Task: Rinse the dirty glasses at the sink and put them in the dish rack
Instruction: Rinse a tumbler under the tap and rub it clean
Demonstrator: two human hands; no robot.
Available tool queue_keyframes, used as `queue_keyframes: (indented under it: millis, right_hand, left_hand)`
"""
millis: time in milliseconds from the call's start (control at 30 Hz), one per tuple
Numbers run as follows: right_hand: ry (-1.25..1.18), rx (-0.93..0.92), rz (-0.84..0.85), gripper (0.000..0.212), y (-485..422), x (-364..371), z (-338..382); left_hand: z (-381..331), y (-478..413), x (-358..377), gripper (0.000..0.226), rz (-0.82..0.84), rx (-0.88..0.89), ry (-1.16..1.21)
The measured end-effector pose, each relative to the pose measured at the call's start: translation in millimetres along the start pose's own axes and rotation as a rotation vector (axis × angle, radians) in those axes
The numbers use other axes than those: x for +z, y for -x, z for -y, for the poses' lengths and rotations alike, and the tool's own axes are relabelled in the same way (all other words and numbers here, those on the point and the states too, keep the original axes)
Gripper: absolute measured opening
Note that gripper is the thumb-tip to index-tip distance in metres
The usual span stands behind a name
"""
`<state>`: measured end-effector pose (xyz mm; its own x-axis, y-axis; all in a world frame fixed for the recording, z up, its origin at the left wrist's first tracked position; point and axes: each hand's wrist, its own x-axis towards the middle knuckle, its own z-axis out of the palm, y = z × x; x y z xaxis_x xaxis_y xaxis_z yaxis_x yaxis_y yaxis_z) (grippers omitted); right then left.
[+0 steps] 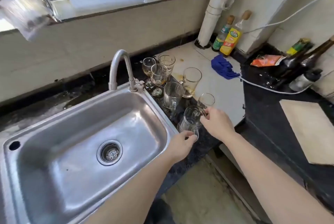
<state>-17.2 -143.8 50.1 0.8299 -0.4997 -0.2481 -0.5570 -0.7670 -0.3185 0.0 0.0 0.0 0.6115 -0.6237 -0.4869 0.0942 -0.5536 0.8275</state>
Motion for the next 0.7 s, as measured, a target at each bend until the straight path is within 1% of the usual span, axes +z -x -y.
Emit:
queue_keyframes:
  millis: [67,100,167,233,367,433,533,600,700]
  right_hand:
    - [-0.034,0.005,-0.020,0.017,-10.4,1.9,-1.1]
    - [-0.035,0.003,-0.016,0.019,-14.9,3.5,-1.9]
    - [-0.026,0.006,0.017,0.024,-19.3,2.7,0.0]
    - [-0.061,-0.013,0.050,0.023,-20.8,-3.1,4.4]
    - [-0.109,-0.056,0.078,0.027,-20.4,-21.9,24.0]
    - [-0.155,-0.085,0.127,0.027,-19.0,-29.6,39.4]
    - [-0.225,-0.141,0.233,0.026,-17.6,-31.7,67.6]
    - [-0.249,-0.198,0.290,0.031,-23.7,-24.2,90.0]
    - [-0.275,-0.287,0.265,0.039,-49.2,-3.8,123.3]
  left_hand:
    - [-2.5,-5.7,4.2,0.043,0.020,-0.027,0.120]
    - [-2.5,-6.8,6.7,0.041,0.040,-0.039,0.157]
    - [-1.4,-9.0,10.7,0.039,0.064,-0.073,0.205]
    - [-0.1,-8.9,10.3,0.039,0.060,-0.103,0.252]
    - [-2.6,10.1,-11.0,0.035,0.053,-0.076,0.379]
    - [-3.4,28.6,-29.1,0.031,0.046,-0.076,0.421]
    - [5.6,51.3,-59.4,0.040,-0.043,-0.089,0.487]
    - [12.9,61.3,-80.5,0.037,-0.123,-0.115,0.606]
    - [28.9,66.7,-107.5,0.033,-0.256,-0.164,0.688]
